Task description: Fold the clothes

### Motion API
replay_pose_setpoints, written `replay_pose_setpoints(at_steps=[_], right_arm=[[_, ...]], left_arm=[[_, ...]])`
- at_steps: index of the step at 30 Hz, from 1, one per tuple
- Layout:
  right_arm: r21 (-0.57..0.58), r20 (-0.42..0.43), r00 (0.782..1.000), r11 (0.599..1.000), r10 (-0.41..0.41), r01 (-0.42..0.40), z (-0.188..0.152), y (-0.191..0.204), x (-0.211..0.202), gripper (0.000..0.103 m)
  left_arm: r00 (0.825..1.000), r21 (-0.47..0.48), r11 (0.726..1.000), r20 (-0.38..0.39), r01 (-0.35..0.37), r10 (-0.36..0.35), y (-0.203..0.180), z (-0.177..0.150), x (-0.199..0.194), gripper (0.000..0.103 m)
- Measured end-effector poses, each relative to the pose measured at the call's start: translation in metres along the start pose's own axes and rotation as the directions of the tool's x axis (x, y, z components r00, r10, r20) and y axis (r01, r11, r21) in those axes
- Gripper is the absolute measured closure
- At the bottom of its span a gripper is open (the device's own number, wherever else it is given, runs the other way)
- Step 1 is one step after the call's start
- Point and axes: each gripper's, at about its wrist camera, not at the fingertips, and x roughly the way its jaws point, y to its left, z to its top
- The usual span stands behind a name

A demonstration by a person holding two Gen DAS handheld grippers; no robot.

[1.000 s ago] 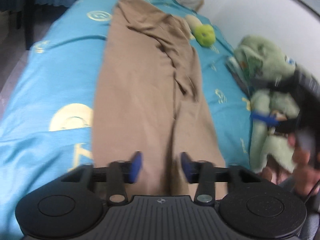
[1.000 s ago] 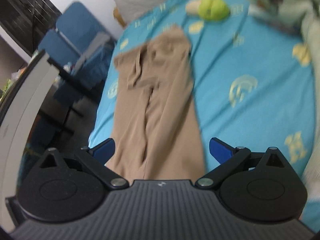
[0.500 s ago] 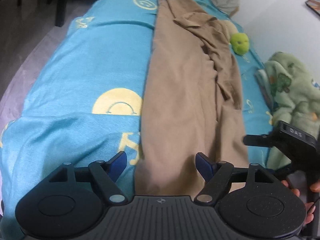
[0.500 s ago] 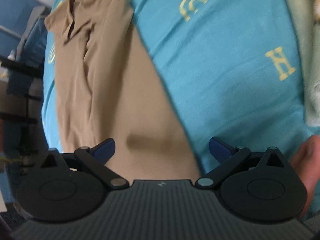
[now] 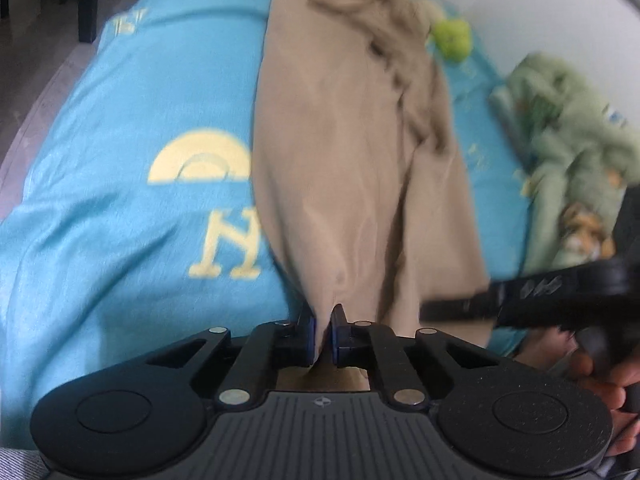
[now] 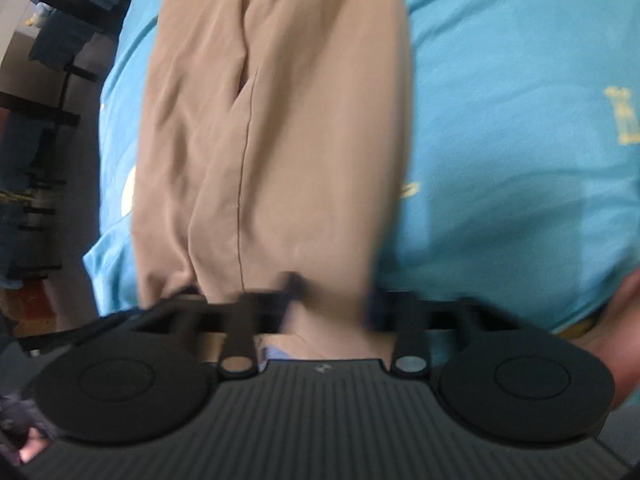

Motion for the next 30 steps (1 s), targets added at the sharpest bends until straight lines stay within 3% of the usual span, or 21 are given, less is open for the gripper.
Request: replay_pose_setpoints(at_steps=[5,11,17,20,22,25,30], right_arm=[[-0.013,0.166,0.976,0.990,0.140,-0.140,-0.009,-0.009,-0.059,0.091],[-0.003,0.309,0.893,0.939,0.328,-0.344,-0.036,-0.024,-0.124,0.092],[-0.063,0.375,0.837,0.911,0.399,-0.406,-0.061,-0.042,-0.164,0.092],[-0.076,0.410,0.809,0.900,0.421,-0.429,-0.076,-0.054,-0.173,0.092],[-0.075,0.432,0.805,0.906,0.406,-0.417,-0.074,-0.055,-0.165,0.092],[-0.086,0.470,0.803,0.924,0.368,-0.373,-0.053,-0.045,-0.160,0.092],[-0.120,0.534,0.780,0.943,0.325,-0.310,0.005,-0.030,-0.159,0.092]], left_arm=[[0.979,-0.038,0.991,0.162,0.131,-0.123,-0.003,0.003,-0.048,0.096],[0.934,-0.048,0.972,0.291,0.231,-0.208,-0.026,0.007,-0.096,0.096],[0.896,-0.006,0.958,0.357,0.286,-0.265,-0.048,-0.031,-0.141,0.097],[0.886,0.051,0.960,0.374,0.274,-0.273,-0.062,-0.058,-0.158,0.096],[0.888,0.055,0.967,0.384,0.251,-0.252,-0.071,-0.061,-0.158,0.096],[0.881,0.084,0.979,0.427,0.187,-0.205,-0.085,-0.043,-0.150,0.096],[0.868,0.121,0.986,0.470,0.119,-0.162,-0.094,0.018,-0.124,0.096]])
